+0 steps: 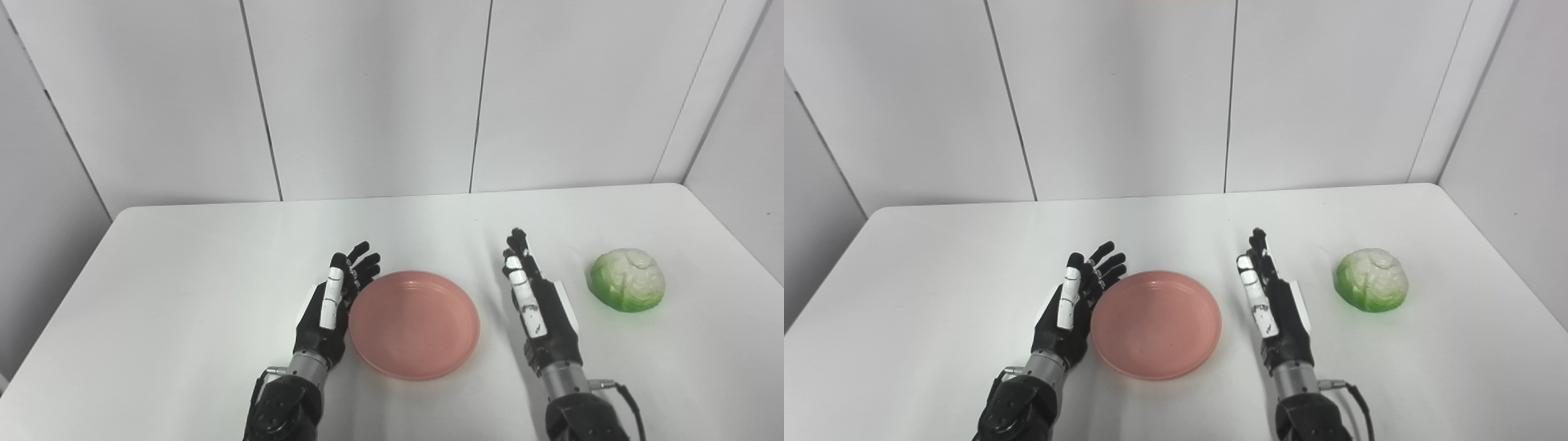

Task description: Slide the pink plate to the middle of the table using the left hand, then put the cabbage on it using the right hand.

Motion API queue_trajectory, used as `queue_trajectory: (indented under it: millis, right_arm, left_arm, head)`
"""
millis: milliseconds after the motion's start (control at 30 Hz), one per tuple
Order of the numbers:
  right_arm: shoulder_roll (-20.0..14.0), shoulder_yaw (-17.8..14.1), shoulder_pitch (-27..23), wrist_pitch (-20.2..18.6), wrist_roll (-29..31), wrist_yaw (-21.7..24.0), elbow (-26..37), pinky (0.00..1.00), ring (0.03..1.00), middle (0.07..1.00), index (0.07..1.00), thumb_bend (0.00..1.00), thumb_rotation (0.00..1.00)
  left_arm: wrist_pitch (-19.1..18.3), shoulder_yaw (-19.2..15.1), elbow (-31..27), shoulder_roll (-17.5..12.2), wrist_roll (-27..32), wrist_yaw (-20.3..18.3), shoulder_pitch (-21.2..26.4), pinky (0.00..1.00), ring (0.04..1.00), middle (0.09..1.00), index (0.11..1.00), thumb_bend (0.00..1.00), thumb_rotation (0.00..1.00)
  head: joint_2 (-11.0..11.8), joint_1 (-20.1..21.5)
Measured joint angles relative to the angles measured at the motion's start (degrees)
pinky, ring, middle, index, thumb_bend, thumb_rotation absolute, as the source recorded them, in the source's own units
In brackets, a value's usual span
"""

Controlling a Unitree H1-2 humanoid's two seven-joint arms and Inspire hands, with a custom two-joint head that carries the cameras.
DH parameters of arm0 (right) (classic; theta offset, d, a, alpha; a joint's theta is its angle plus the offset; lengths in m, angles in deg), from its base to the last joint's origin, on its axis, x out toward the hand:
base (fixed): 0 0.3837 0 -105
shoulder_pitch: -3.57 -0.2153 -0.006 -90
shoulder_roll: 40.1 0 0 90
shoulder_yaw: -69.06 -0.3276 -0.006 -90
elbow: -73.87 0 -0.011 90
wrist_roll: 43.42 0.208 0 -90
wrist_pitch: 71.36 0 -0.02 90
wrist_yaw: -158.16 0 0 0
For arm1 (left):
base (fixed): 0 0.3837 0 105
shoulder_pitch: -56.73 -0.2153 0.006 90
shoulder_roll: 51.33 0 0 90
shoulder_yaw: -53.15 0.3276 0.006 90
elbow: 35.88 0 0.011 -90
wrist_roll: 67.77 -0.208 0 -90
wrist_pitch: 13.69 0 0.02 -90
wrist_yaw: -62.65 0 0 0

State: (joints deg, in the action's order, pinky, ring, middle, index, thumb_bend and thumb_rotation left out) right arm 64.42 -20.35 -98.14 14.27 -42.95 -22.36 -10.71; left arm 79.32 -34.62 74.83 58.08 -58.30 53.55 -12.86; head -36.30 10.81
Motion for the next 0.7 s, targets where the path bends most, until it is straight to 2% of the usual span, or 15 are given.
queue_trajectory:
  millis: [33,133,200,233,267,300,400,467,500,600,700]
  right_arm:
    - [-0.5,0.0,-0.3,-0.3,-0.3,0.0,0.3,1.0,1.0,0.998,1.0,0.65,0.84]
    - [-3.8,0.0,-1.2,-4.7,-2.6,0.9,2.8,0.99,0.999,1.0,1.0,0.65,0.81]
    - [-8.6,0.6,-2.4,-6.8,-5.6,2.9,3.8,0.96,0.995,1.0,1.0,0.66,0.8]
    - [-10.7,0.5,-3.1,-7.5,-6.5,3.6,3.9,0.92,0.974,0.988,0.993,0.66,0.71]
    - [-13.7,0.4,-3.8,-8.0,-7.7,4.4,3.9,0.92,0.97,0.986,0.991,0.67,0.69]
    - [-15.4,0.2,-4.2,-8.4,-8.6,5.0,4.0,0.88,0.944,0.965,0.975,0.73,0.66]
    - [-20.4,0.1,-5.0,-11.0,-12.2,6.4,5.5,0.88,0.933,0.95,0.961,0.77,0.62]
    - [-23.0,0.0,-5.3,-11.4,-14.4,6.9,5.6,0.81,0.921,0.953,0.955,0.8,0.59]
    - [-24.2,0.0,-5.5,-11.4,-15.4,7.2,5.6,0.82,0.929,0.954,0.948,0.79,0.55]
    - [-27.5,0.6,-6.1,-12.1,-20.5,7.8,5.3,0.83,0.916,0.934,0.931,0.82,0.58]
    - [-30.6,0.5,-7.4,-12.3,-23.2,8.8,4.2,0.87,0.922,0.932,0.919,0.82,0.51]
  left_arm:
    - [0.0,0.0,-0.1,0.1,0.0,0.0,-0.1,0.96,0.915,0.888,0.888,0.86,1.0]
    - [0.0,0.1,0.0,0.3,0.0,0.0,0.0,0.97,0.916,0.89,0.89,0.86,1.0]
    - [0.0,0.1,0.2,0.2,0.0,-0.3,0.1,0.97,0.916,0.89,0.892,0.86,1.0]
    - [0.0,0.0,0.2,0.0,0.0,-0.5,0.1,0.98,0.921,0.898,0.898,0.85,1.0]
    - [0.0,0.0,0.2,-0.1,0.1,-0.7,0.1,0.98,0.922,0.899,0.9,0.85,1.0]
    - [0.0,0.0,0.2,-0.3,0.1,-0.8,0.1,0.98,0.923,0.902,0.901,0.85,1.0]
    - [0.1,-0.2,0.3,-0.7,0.1,-0.9,0.2,0.97,0.919,0.899,0.902,0.86,1.0]
    - [0.2,-0.3,0.5,-0.9,0.1,-0.9,0.3,0.97,0.916,0.897,0.903,0.86,1.0]
    - [0.2,-0.3,0.6,-1.0,0.1,-0.9,0.4,0.97,0.919,0.897,0.904,0.86,1.0]
    - [0.2,-0.5,0.8,-1.2,0.1,-0.9,0.5,0.98,0.93,0.908,0.911,0.85,1.0]
    - [0.4,-0.6,1.2,-1.6,0.2,-1.4,0.7,0.98,0.934,0.919,0.922,0.85,1.0]
  head:
    - [0.0,0.0]
    - [0.3,1.1]
    - [0.6,2.0]
    - [0.7,2.8]
    - [0.7,2.8]
    - [0.8,3.2]
    - [0.8,3.2]
    - [1.1,4.1]
    - [1.2,4.9]
    - [1.4,5.7]
    - [1.7,7.7]
